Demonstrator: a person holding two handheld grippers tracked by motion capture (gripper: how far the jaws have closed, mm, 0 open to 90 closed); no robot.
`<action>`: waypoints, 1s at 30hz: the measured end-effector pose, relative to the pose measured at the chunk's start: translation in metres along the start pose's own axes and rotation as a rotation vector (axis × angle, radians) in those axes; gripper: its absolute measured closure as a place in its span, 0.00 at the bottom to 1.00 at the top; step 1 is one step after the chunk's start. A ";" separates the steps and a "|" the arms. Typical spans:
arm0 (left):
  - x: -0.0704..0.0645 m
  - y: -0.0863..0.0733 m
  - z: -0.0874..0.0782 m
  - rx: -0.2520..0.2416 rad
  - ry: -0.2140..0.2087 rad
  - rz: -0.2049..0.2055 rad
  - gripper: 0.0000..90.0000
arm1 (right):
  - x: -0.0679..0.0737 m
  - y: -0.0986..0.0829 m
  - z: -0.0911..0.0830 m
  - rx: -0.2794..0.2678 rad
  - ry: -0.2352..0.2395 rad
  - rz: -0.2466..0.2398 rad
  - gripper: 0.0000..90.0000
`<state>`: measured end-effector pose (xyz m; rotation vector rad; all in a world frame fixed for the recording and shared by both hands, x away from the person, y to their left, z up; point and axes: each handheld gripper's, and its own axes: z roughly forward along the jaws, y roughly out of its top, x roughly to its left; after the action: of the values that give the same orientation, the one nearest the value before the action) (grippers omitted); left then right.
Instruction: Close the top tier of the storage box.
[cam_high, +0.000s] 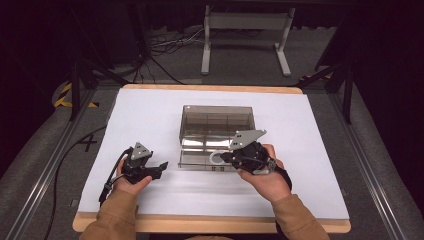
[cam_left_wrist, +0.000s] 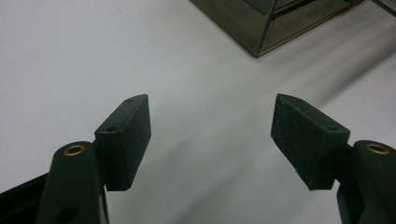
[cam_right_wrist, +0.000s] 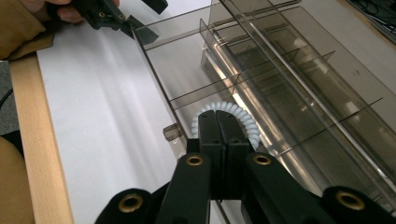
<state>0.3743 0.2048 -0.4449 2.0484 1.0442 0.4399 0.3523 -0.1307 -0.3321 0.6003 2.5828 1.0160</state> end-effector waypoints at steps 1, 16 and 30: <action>0.000 0.000 0.001 -0.001 0.001 0.002 0.33 | 0.002 -0.003 0.000 -0.001 0.005 0.000 1.00; -0.001 0.000 0.000 -0.001 0.003 0.005 0.33 | 0.014 -0.024 0.013 0.015 0.061 -0.008 1.00; -0.001 0.000 0.000 -0.003 -0.001 0.004 0.33 | 0.020 -0.027 0.026 0.073 0.109 -0.034 1.00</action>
<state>0.3735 0.2045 -0.4447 2.0480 1.0387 0.4417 0.3384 -0.1240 -0.3718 0.5313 2.7256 0.9728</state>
